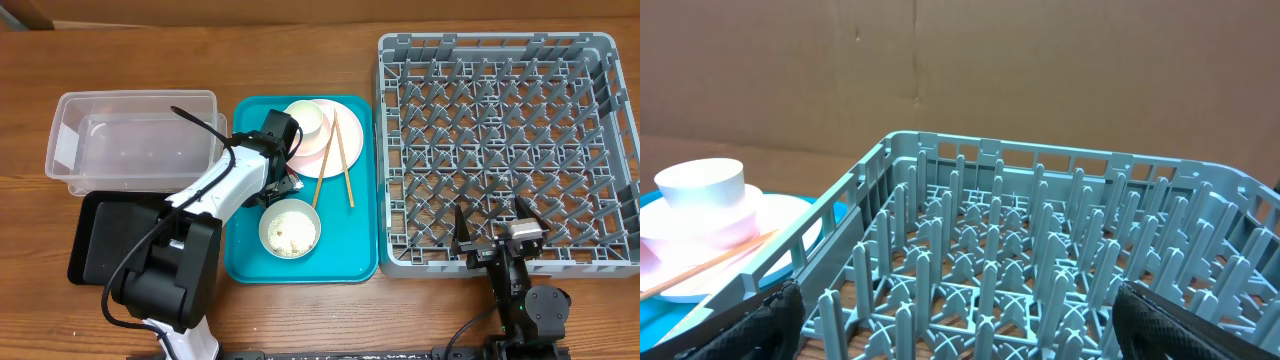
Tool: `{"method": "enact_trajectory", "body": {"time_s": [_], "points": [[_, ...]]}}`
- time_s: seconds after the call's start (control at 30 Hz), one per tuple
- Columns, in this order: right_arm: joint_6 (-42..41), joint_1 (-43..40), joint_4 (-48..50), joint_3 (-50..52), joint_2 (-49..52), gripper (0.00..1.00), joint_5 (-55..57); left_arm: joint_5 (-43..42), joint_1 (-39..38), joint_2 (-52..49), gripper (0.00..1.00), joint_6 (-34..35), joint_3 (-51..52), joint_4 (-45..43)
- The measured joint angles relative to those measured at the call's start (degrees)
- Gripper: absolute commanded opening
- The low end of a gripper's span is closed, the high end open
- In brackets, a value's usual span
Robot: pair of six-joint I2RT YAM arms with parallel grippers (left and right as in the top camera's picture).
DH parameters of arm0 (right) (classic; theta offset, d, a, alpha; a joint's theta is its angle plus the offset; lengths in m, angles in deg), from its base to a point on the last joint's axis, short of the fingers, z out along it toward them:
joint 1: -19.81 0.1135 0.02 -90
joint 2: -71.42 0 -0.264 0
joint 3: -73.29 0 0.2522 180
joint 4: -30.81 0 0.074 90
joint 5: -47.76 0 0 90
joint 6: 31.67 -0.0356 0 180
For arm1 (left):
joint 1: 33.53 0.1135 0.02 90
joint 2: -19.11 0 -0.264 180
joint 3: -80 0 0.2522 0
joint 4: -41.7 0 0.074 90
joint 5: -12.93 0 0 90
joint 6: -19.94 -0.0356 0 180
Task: Sort waste into correct bins and load items into the dishwasher
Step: 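Lift the tissue with the left gripper and drop it into the clear bin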
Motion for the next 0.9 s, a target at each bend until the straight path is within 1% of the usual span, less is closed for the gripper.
{"method": "enact_trajectory", "body": {"time_s": [0.27,0.4,0.5,0.7,0.9], "points": [[0.00,0.00,0.02,0.00,0.00,1.00,0.00,0.00,0.00,0.00,0.04,-0.20,-0.04,0.52],[0.02,0.00,0.04,0.00,0.00,1.00,0.00,0.00,0.00,-0.02,0.04,-0.48,-2.16,6.10],[0.02,0.00,0.02,0.00,0.00,1.00,0.00,0.00,0.00,-0.02,0.04,-1.55,-6.51,10.03],[0.00,0.00,0.02,0.00,0.00,1.00,0.00,0.00,0.04,0.70,0.04,-4.13,-18.34,17.20],[0.00,0.00,0.04,0.00,0.00,1.00,0.00,0.28,1.16,2.69,0.04,-6.27,-28.33,22.03]]}}
